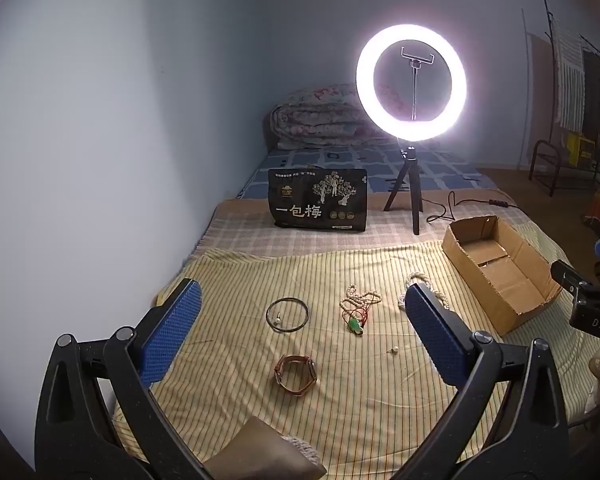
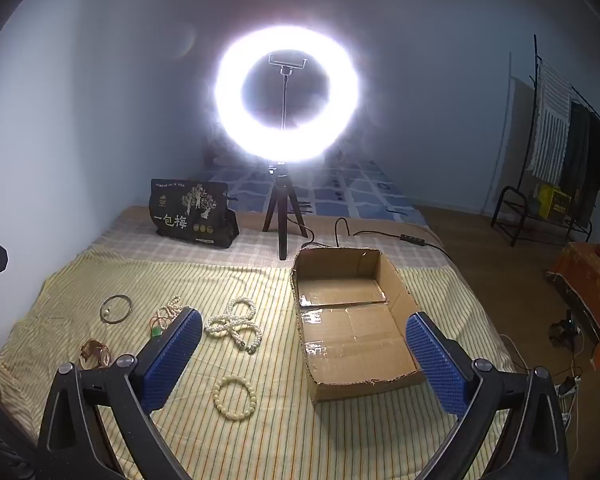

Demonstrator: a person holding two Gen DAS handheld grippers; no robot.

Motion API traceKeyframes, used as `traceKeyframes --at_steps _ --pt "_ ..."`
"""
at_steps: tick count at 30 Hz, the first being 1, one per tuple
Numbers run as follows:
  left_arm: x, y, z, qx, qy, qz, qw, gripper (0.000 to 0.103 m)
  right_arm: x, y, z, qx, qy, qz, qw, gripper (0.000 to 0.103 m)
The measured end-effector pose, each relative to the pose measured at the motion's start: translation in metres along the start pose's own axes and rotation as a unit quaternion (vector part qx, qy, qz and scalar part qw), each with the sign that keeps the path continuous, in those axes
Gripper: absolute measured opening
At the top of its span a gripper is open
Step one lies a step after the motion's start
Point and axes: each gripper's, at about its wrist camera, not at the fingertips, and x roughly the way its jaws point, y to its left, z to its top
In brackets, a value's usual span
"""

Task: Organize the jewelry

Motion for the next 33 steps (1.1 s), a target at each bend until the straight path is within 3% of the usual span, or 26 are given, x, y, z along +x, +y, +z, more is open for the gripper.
traceKeyframes --at_steps 33 --pt "-0.0035 -0.0014 0.0066 -0.001 -0.01 -0.007 0.9999 0.103 0.0029 0.0008 -0.0001 0.0 0.0 -0.001 1.0 0.103"
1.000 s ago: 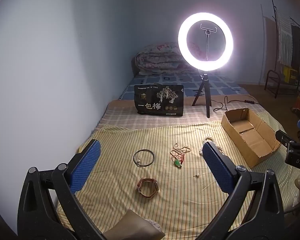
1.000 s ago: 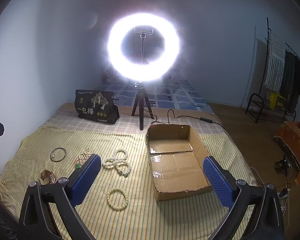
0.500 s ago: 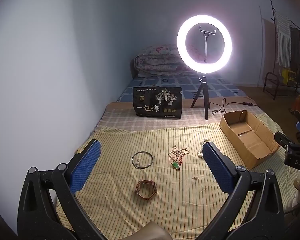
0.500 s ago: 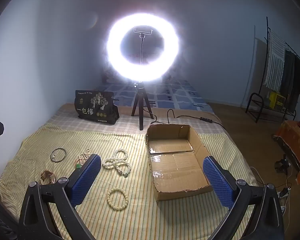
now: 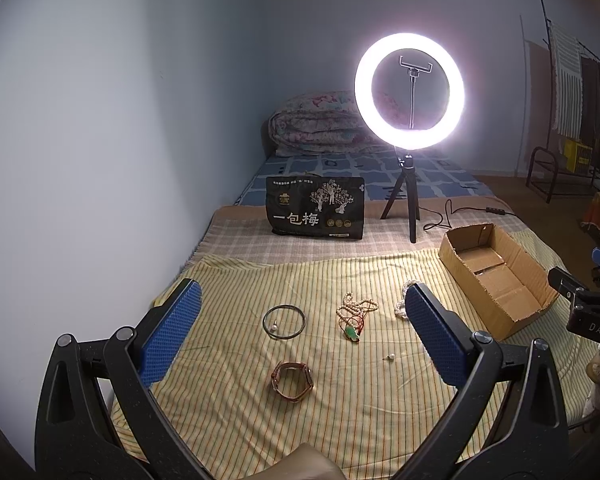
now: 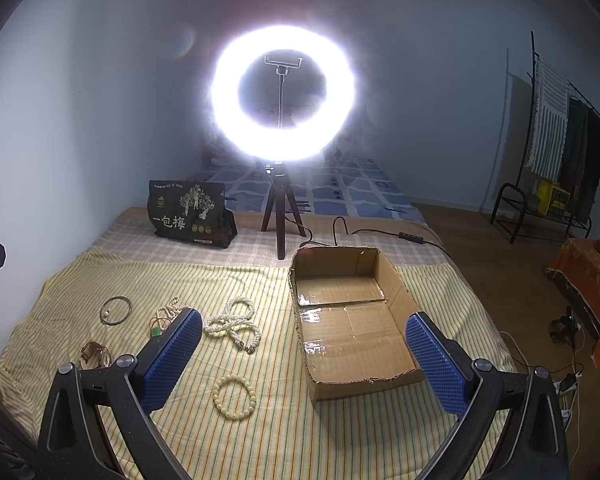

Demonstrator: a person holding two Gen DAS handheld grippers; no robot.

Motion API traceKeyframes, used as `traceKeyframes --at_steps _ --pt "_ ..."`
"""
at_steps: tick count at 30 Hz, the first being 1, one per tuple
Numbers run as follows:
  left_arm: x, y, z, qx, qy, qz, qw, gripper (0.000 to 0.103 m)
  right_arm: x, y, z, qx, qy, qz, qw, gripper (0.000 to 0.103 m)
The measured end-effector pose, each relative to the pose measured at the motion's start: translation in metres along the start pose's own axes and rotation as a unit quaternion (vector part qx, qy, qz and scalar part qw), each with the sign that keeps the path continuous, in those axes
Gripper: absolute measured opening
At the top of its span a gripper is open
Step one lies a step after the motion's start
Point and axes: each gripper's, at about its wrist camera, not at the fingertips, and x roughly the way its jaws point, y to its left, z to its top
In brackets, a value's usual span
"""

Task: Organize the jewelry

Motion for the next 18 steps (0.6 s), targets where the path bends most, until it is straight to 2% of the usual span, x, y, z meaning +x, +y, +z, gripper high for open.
traceKeyframes --at_steps 18 --pt "-0.0033 -0.003 0.0042 -0.002 -0.007 -0.003 1.0 0.103 -0.001 -0.0026 -0.0033 0.001 0.0 -0.001 1.0 0.103"
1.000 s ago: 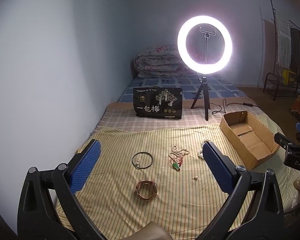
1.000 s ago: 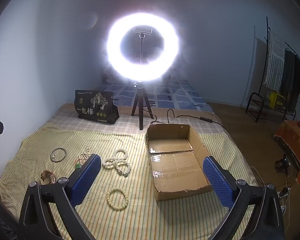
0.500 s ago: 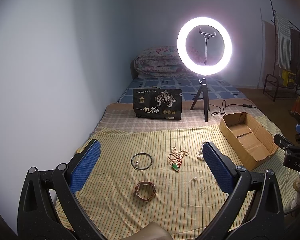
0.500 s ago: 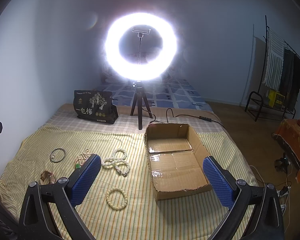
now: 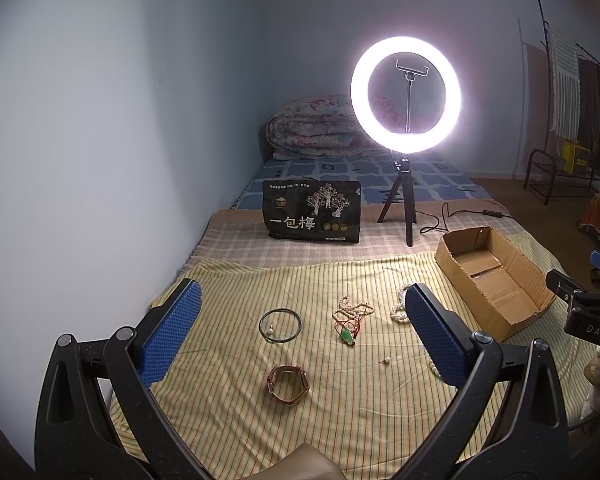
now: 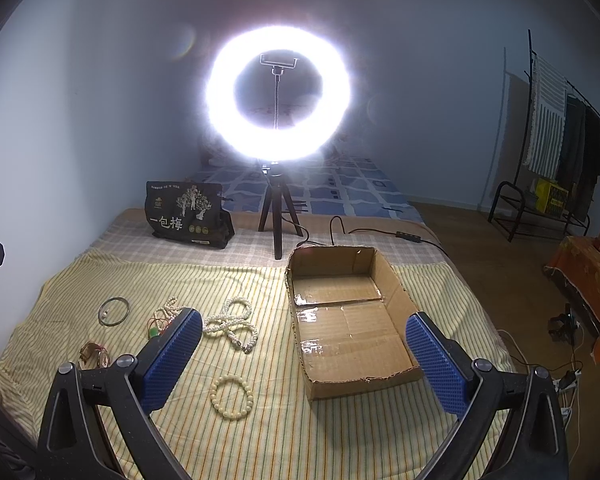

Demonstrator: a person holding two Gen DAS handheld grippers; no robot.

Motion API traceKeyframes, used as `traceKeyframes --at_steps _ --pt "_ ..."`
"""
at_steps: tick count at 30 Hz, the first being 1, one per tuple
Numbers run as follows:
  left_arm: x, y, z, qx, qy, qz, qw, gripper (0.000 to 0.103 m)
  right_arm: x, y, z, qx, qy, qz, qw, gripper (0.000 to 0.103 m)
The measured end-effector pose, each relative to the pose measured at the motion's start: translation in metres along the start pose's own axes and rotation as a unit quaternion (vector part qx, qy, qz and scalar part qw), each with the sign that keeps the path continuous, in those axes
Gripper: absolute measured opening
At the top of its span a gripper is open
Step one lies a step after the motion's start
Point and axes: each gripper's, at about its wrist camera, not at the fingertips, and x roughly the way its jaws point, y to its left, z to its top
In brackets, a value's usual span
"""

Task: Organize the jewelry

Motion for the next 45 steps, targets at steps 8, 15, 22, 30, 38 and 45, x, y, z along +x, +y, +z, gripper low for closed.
traceKeyframes --at_steps 8,15,22,30,38,45 --pt "0.0 -0.001 0.001 0.0 0.0 -0.001 1.0 0.103 -0.002 -0.005 0.0 0.001 0.001 0.0 1.0 0.103" --pt "-0.001 -0.002 0.0 0.001 0.0 0.0 1.0 0.103 -0.001 -0.005 0.0 0.002 0.002 0.0 1.0 0.103" --pt "0.0 -0.002 0.0 0.0 0.0 -0.001 1.0 0.103 -0.001 -0.006 0.0 0.003 0.002 0.0 1.0 0.103" --pt "-0.001 -0.003 0.0 0.0 0.0 -0.001 1.0 0.103 -0.001 -0.006 0.0 0.003 0.002 0.0 1.0 0.103" --pt "0.003 -0.004 -0.004 0.0 0.008 -0.004 1.0 0.103 0.002 -0.003 -0.004 0.003 0.007 0.004 1.0 0.103" --pt "0.015 -0.001 -0.008 -0.001 0.029 -0.003 0.9996 0.103 0.008 0.0 -0.005 0.001 0.018 0.013 1.0 0.103"
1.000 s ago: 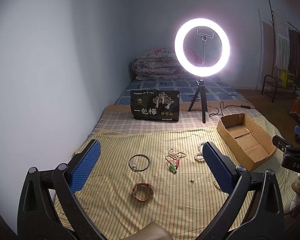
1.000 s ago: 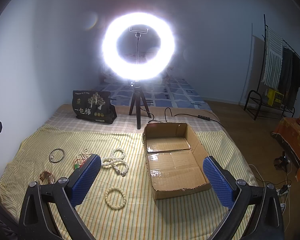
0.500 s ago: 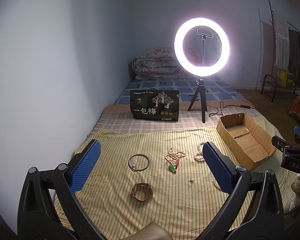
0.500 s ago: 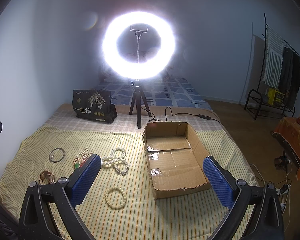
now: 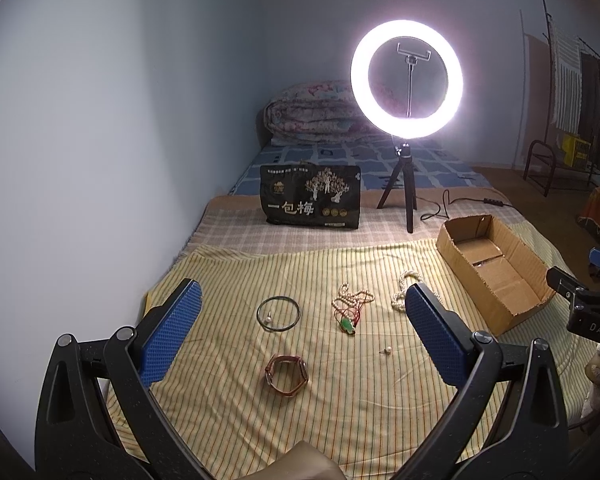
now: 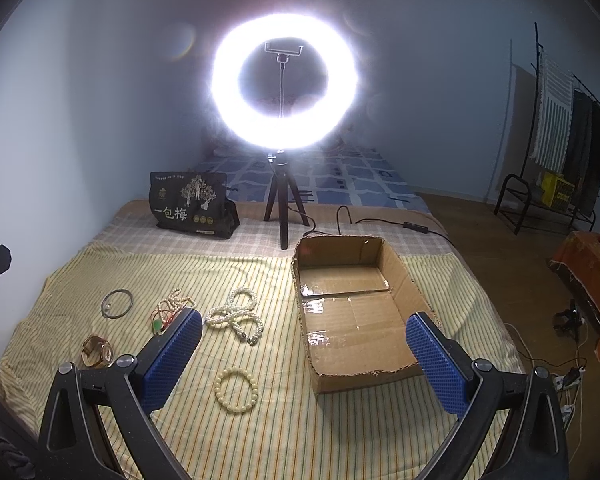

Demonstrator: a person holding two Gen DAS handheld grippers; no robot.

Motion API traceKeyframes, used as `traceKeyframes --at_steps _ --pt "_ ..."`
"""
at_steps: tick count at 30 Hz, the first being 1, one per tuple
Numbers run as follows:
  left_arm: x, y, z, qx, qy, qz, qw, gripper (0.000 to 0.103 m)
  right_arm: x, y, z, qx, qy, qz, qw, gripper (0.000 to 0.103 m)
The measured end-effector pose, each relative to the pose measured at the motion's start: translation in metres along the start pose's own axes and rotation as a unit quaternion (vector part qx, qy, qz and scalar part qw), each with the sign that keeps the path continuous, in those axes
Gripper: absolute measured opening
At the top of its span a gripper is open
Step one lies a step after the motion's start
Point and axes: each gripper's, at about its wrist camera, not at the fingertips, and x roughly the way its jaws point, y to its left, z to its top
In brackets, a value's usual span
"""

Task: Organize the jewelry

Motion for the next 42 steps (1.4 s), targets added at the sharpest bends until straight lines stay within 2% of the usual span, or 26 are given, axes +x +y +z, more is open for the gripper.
traceKeyframes --at_steps 7,14,18,27,32,36,42 --pt "0.025 0.01 -0.006 -0.004 0.051 0.001 0.9987 0.103 0.013 -0.001 -0.005 -0.019 0.017 -0.004 1.0 0.103" --pt "0.045 0.018 -0.02 0.006 0.091 0.012 0.9957 0.103 0.027 -0.009 -0.018 -0.028 0.025 0.023 0.999 0.103" --pt "0.064 0.028 -0.031 -0.006 0.14 -0.014 0.9901 0.103 0.033 -0.006 -0.025 -0.044 0.036 0.035 0.998 0.103" --pt "0.085 0.03 -0.059 0.02 0.206 -0.001 0.9783 0.103 0.052 0.01 -0.043 -0.104 0.094 0.083 0.987 0.103" --pt "0.087 0.029 -0.068 0.044 0.215 0.007 0.9756 0.103 0.064 0.012 -0.042 -0.093 0.12 0.106 0.983 0.103" --pt "0.096 0.039 -0.073 0.033 0.227 0.008 0.9732 0.103 0.072 0.019 -0.042 -0.089 0.14 0.131 0.977 0.103" --pt "0.114 0.064 -0.082 -0.027 0.272 -0.019 0.9618 0.103 0.085 0.035 -0.053 -0.11 0.174 0.153 0.966 0.099"
